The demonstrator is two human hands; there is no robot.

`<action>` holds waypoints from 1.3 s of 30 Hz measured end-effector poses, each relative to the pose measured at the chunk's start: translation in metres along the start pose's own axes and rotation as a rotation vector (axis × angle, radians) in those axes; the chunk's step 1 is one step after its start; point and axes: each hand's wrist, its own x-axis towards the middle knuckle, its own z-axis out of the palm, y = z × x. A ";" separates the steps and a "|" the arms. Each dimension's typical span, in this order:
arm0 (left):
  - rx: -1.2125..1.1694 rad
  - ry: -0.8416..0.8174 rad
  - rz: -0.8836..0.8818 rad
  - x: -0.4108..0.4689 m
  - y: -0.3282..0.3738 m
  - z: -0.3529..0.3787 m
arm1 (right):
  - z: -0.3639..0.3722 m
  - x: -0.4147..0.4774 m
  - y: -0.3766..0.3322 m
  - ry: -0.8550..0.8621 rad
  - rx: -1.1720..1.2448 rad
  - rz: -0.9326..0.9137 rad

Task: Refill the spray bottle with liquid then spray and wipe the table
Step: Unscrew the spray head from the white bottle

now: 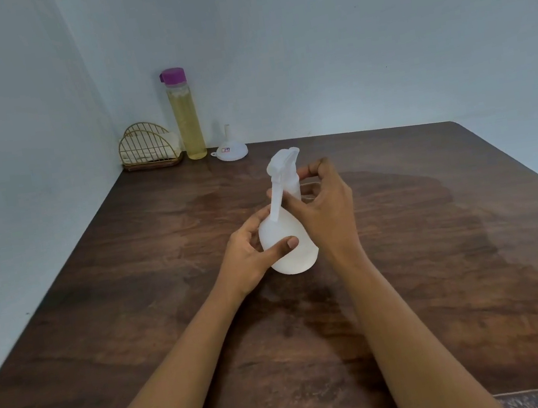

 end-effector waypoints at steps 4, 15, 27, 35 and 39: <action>-0.023 -0.008 0.001 0.001 0.001 0.000 | -0.006 0.003 0.004 -0.074 0.009 -0.009; -0.018 -0.021 -0.004 0.001 0.000 -0.001 | -0.020 0.004 -0.002 -0.095 -0.040 0.015; -0.012 -0.037 0.005 0.000 0.003 -0.001 | -0.023 -0.001 0.008 -0.265 0.308 0.156; 0.003 -0.042 0.003 0.001 0.003 -0.002 | -0.004 0.001 -0.007 -0.035 -0.017 0.101; 0.022 -0.033 0.015 -0.001 0.004 -0.001 | -0.024 0.004 -0.007 -0.344 0.196 0.176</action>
